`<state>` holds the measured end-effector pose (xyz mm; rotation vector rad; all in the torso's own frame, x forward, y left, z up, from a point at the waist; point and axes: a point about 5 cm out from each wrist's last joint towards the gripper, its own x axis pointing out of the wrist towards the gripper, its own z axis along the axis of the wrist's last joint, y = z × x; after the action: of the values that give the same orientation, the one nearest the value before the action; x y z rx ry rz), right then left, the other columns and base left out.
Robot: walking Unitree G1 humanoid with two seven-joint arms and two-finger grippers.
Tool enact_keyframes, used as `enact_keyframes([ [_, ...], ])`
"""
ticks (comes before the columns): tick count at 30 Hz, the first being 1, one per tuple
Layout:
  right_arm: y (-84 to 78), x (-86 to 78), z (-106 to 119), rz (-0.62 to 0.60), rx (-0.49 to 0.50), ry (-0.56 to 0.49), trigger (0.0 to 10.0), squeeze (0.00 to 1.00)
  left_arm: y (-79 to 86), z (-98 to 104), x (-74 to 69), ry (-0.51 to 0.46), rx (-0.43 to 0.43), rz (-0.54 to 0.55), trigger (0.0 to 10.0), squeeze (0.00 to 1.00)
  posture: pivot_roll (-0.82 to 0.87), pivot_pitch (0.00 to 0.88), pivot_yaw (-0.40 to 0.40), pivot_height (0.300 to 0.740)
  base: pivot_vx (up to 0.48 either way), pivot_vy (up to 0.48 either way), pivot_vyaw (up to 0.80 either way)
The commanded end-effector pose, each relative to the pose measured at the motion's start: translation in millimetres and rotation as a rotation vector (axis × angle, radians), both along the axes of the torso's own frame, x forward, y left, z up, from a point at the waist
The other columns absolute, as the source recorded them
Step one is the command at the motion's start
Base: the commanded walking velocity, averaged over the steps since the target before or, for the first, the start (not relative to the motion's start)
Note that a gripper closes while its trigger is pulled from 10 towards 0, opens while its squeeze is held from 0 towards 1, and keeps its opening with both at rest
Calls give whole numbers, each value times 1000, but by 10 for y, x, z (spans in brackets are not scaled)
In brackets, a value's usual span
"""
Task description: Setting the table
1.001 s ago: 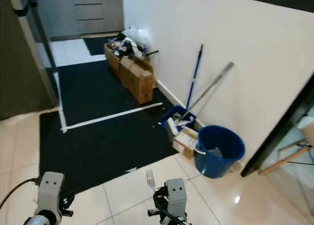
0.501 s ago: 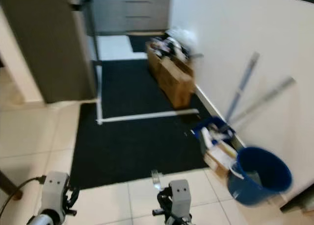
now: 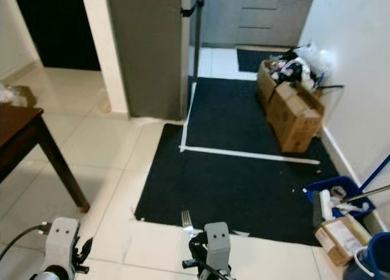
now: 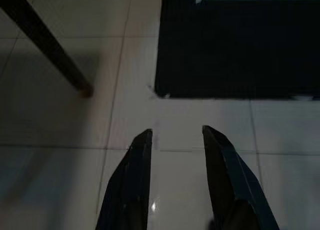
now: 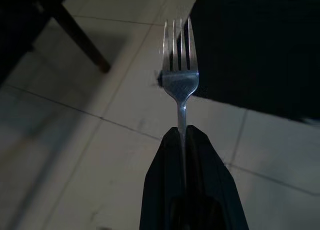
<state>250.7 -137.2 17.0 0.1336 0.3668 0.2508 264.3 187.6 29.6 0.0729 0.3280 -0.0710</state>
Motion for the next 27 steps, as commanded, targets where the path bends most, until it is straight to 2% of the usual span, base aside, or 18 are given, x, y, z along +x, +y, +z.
enact_keyframes([
  [1,57,-21,-25,8,11,7,10000,0,82,-69,-70,31,22,19,10000,0,34,69,64,740,0,0,794],
  [27,69,-19,-26,14,3,0,10000,0,93,-78,-71,34,28,17,10000,0,34,68,68,740,0,0,793],
])
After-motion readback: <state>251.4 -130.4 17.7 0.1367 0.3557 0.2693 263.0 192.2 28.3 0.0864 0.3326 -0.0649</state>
